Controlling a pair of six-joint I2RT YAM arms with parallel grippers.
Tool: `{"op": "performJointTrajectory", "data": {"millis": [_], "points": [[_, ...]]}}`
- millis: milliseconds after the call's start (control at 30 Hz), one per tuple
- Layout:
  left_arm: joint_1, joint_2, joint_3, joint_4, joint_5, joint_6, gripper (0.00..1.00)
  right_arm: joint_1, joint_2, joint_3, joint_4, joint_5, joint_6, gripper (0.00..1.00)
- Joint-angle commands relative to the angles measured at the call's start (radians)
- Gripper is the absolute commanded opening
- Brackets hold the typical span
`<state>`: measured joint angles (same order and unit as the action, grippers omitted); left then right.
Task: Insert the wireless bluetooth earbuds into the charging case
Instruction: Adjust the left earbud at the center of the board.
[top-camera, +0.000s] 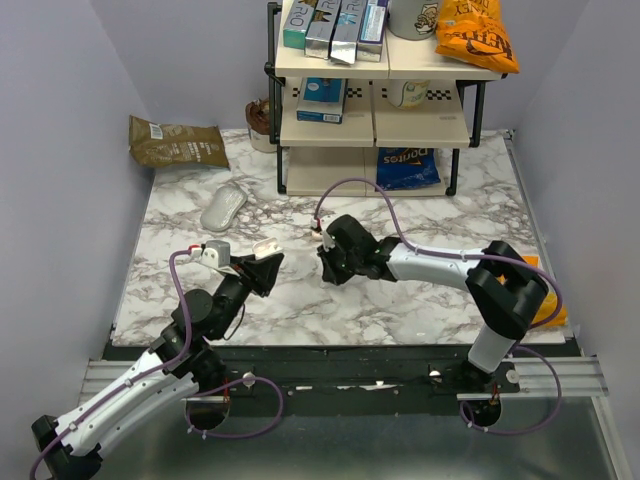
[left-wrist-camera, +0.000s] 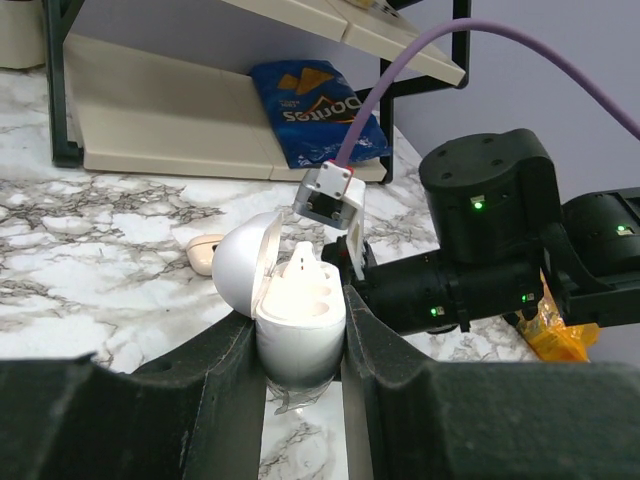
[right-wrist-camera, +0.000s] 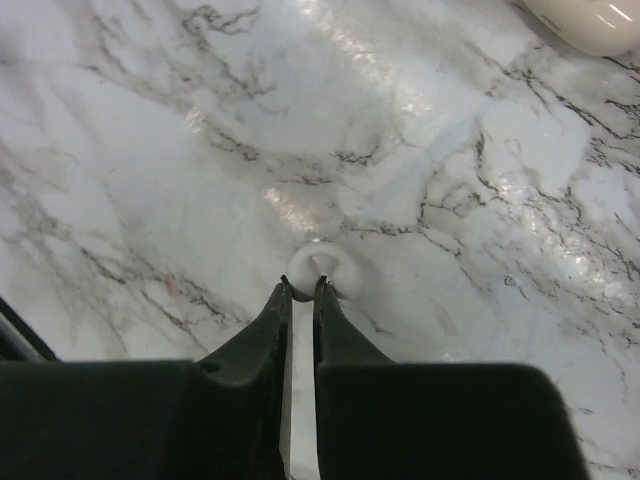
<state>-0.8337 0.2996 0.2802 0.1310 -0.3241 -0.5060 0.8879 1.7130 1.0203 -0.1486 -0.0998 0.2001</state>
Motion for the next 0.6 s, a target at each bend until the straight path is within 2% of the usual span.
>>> {"op": "performJointTrajectory", "data": {"millis": [0,33,133,233,333,500,567], "points": [[-0.005,-0.002,0.017,0.01,-0.01,-0.005,0.0,-0.009,0.02,0.047,-0.057,0.095,0.047,0.14],[-0.005,-0.001,0.017,0.009,-0.012,-0.005,0.0,-0.009,0.017,0.047,-0.057,0.095,0.047,0.3],[-0.005,-0.007,0.016,0.007,-0.013,-0.005,0.0,-0.009,0.002,0.043,-0.055,0.139,0.039,0.67],[-0.005,-0.01,0.014,0.005,-0.015,-0.005,0.0,-0.009,0.002,0.05,-0.058,0.153,0.041,0.81],[-0.005,-0.011,0.013,0.005,-0.015,-0.008,0.0,-0.01,0.016,0.06,-0.072,0.181,0.064,0.87],[-0.005,-0.02,0.013,-0.007,-0.018,-0.008,0.0,-0.012,0.005,0.049,-0.065,0.236,0.093,0.88],[-0.005,-0.025,0.013,-0.008,-0.021,-0.009,0.0,-0.012,-0.021,0.037,-0.052,0.273,0.11,0.84]]}}
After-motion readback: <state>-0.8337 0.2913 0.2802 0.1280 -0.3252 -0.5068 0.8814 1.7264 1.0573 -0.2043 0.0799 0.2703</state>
